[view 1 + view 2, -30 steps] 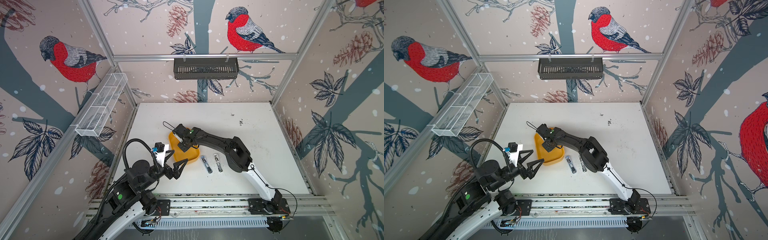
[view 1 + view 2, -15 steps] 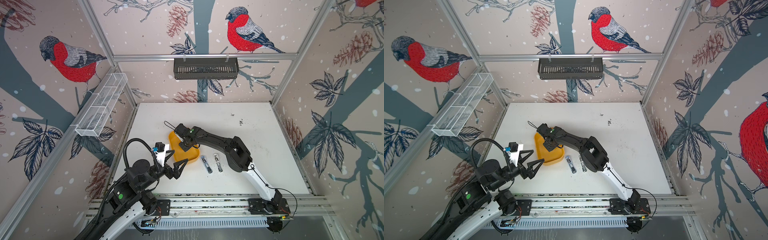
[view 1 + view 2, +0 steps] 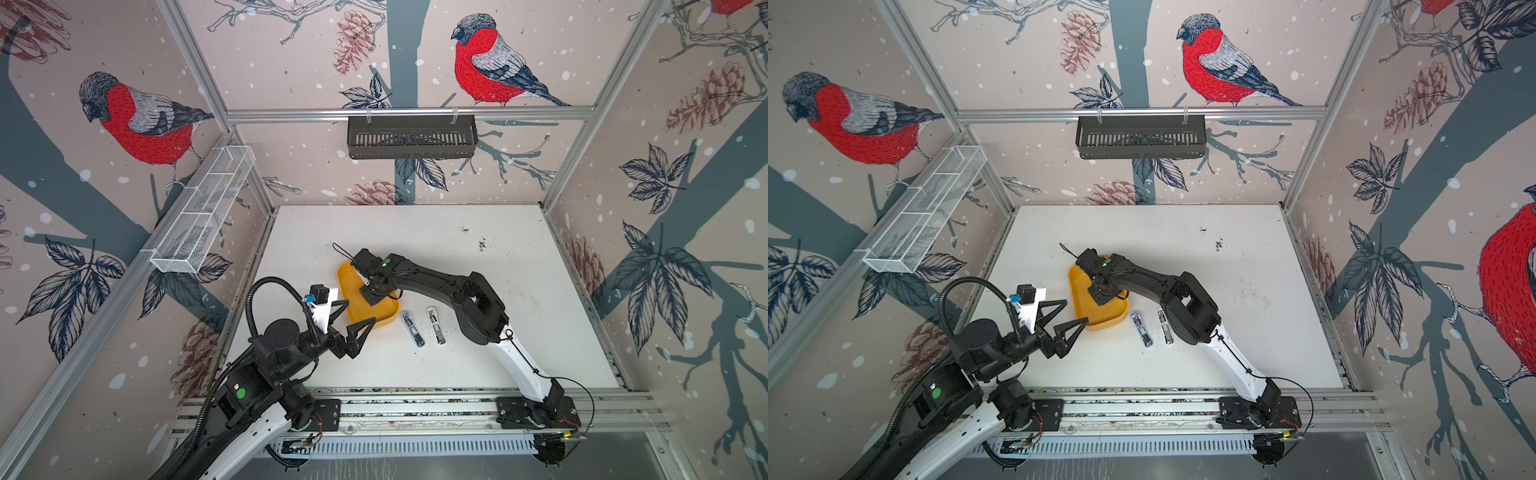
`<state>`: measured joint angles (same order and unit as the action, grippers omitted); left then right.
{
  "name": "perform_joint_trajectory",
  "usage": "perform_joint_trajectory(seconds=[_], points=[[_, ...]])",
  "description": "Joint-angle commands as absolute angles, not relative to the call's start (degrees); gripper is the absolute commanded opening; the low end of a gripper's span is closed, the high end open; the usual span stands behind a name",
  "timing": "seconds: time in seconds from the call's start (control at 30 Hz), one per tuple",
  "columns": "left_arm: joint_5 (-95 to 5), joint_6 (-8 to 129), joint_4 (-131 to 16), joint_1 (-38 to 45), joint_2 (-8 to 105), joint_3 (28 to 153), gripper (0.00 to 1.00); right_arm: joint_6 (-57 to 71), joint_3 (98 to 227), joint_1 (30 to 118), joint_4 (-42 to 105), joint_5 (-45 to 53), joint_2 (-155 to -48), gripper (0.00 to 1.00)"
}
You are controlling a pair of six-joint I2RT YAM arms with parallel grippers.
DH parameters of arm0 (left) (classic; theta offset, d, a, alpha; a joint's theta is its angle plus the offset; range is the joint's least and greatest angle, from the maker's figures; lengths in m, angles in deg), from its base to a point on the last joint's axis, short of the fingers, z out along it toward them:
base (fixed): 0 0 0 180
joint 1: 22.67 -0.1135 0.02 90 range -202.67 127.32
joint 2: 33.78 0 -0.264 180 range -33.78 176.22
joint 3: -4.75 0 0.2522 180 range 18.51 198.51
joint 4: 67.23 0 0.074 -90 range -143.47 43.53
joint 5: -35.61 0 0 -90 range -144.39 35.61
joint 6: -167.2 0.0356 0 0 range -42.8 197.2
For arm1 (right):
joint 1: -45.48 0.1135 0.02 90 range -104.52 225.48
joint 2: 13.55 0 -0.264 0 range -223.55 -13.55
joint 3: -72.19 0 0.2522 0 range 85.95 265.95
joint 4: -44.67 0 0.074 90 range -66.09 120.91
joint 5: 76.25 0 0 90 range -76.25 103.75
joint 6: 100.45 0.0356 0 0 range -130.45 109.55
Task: Load the staples into the stapler
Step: 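Lower the open right gripper onto a grey staple strip in the tray, then close the right gripper on the grey staple strip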
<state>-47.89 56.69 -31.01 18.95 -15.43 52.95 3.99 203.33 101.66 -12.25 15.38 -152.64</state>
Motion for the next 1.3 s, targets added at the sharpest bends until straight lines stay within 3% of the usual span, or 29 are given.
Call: perform_joint_trajectory(seconds=[0.0, 0.4, 0.83, 1.0, 1.27], points=[[-47.0, 57.2, -33.9, 18.7, -15.6, 52.9, 0.97, 5.4, 203.3, 102.0, -13.4, 13.7, -152.6, 0.34], [-46.5, 56.9, -34.2, 18.7, -15.0, 52.6, 0.97, 5.1, 202.8, 100.7, -10.0, 17.4, -148.1, 0.33], [-44.9, 57.3, -35.2, 18.3, -17.6, 52.4, 0.97, 25.3, 204.9, 101.6, -12.6, 17.6, -149.5, 0.37], [-44.4, 57.3, -35.3, 18.3, -18.2, 52.3, 0.97, 30.8, 205.0, 102.0, -12.8, 17.5, -150.5, 0.30], [-43.1, 57.5, -35.6, 18.3, -18.2, 52.2, 0.97, 34.6, 205.0, 102.2, -14.7, 18.5, -151.6, 0.27]])
